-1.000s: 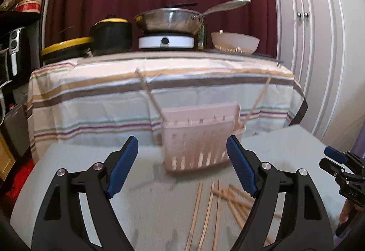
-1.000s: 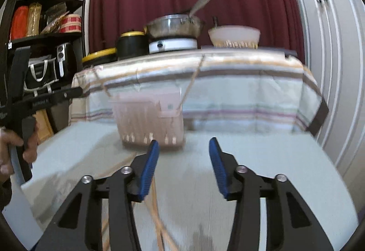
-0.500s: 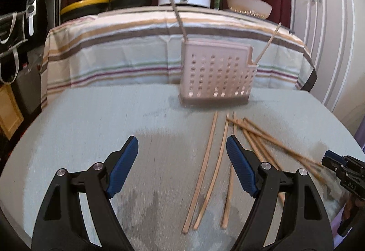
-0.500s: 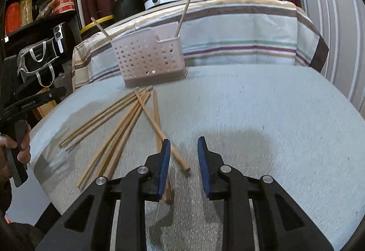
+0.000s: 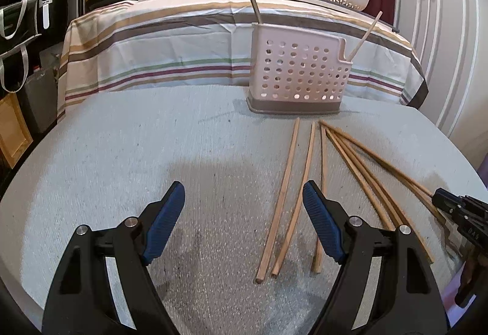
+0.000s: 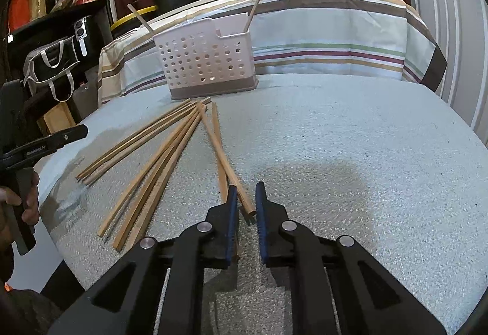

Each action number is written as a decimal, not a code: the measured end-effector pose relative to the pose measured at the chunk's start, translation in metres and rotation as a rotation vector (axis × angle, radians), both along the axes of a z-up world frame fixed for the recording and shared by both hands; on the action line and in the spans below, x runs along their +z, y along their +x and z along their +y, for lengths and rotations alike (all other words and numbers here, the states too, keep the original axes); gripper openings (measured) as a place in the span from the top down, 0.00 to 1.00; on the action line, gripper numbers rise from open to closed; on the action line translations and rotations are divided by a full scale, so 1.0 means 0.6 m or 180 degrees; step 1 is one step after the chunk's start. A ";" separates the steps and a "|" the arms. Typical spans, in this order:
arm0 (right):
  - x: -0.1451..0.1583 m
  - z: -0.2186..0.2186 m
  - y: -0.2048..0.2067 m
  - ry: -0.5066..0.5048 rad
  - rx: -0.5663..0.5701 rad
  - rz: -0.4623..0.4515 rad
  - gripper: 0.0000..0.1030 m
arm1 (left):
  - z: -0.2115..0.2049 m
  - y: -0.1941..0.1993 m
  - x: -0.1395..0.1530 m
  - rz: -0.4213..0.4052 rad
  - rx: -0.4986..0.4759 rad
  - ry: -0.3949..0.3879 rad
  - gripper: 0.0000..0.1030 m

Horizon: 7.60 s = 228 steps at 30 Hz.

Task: Organize utensils
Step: 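Move the left tool back to the chopsticks while the right tool returns too, then close the left tool on a chopstick while the right tool grasps another, then lift the left tool's chopstick toward the caddy while the right tool lifts its own, then lower the left tool's chopstick into the caddy while the right tool inserts its own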

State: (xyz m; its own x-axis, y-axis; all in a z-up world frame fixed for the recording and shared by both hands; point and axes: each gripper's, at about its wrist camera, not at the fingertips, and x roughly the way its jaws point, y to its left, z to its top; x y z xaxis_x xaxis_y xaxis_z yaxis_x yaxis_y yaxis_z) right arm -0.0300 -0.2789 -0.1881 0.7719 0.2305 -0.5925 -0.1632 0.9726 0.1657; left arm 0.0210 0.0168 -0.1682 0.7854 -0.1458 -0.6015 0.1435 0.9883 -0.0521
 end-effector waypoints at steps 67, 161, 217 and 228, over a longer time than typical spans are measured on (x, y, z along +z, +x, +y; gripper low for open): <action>-0.017 0.017 -0.036 0.0068 -0.0135 -0.0216 0.93 | -0.026 -0.046 -0.060 -0.0043 -0.0405 0.0187 0.88; 0.190 0.040 -0.042 0.0090 -0.0045 -0.0934 0.93 | 0.002 -0.055 0.142 -0.0738 -0.0303 -0.0074 0.94; 0.428 0.033 0.252 0.0260 -0.0050 -0.1785 0.94 | -0.082 0.266 0.470 -0.1612 -0.0476 -0.0357 0.94; 0.393 0.042 0.316 0.0279 -0.0070 -0.1638 0.94 | -0.087 0.309 0.389 -0.1331 -0.0418 -0.0269 0.94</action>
